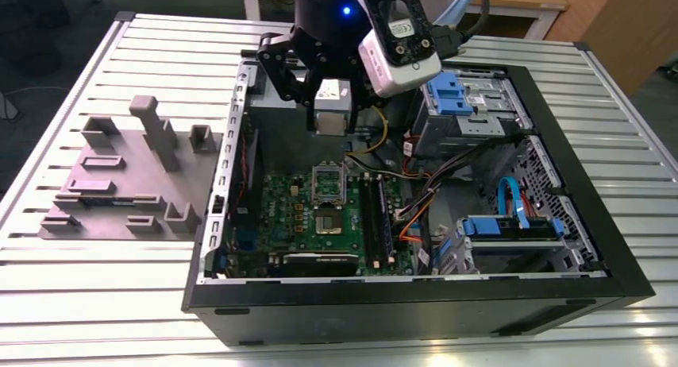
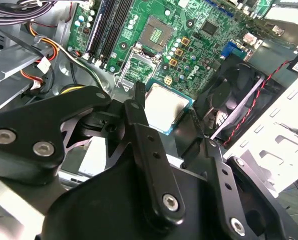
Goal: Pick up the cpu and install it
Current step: 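Pick up the cpu and move it towards the insertion slot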
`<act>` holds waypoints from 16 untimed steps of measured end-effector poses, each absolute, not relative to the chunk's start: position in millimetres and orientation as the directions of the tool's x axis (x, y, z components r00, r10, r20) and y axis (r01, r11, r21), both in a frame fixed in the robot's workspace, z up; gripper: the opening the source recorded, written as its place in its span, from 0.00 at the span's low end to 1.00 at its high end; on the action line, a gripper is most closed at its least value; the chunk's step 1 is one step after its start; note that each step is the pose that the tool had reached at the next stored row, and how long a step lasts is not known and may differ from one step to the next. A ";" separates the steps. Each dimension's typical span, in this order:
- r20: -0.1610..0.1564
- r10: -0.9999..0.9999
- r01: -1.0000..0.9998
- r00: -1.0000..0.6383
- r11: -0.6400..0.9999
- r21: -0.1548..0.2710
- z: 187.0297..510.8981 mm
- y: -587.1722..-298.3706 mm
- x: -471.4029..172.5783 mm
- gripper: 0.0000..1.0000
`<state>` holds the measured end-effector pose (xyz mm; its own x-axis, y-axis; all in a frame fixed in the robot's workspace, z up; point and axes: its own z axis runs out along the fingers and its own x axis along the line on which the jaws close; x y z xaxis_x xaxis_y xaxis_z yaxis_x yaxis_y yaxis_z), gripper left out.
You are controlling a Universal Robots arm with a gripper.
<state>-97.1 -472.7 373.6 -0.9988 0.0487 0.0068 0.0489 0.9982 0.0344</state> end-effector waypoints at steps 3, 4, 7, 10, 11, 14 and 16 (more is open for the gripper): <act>0.007 0.049 0.049 -0.999 0.998 0.034 373.7 -472.7 -97.1 0.47; 0.007 0.049 0.049 -0.999 0.998 0.034 373.7 -472.7 -97.1 0.47; 0.007 0.049 0.049 -0.999 0.998 0.034 373.8 -472.7 -97.1 0.47; 0.007 0.049 0.049 -0.999 0.998 0.034 372.3 -472.7 -94.8 0.47; 0.007 0.049 0.049 -0.999 0.998 0.034 371.2 -472.7 -94.4 0.47; 0.007 0.045 0.045 -0.999 0.998 0.034 366.9 -472.7 -94.1 0.47; 0.007 0.030 0.030 -1.000 0.999 0.034 364.1 -472.7 -94.1 0.47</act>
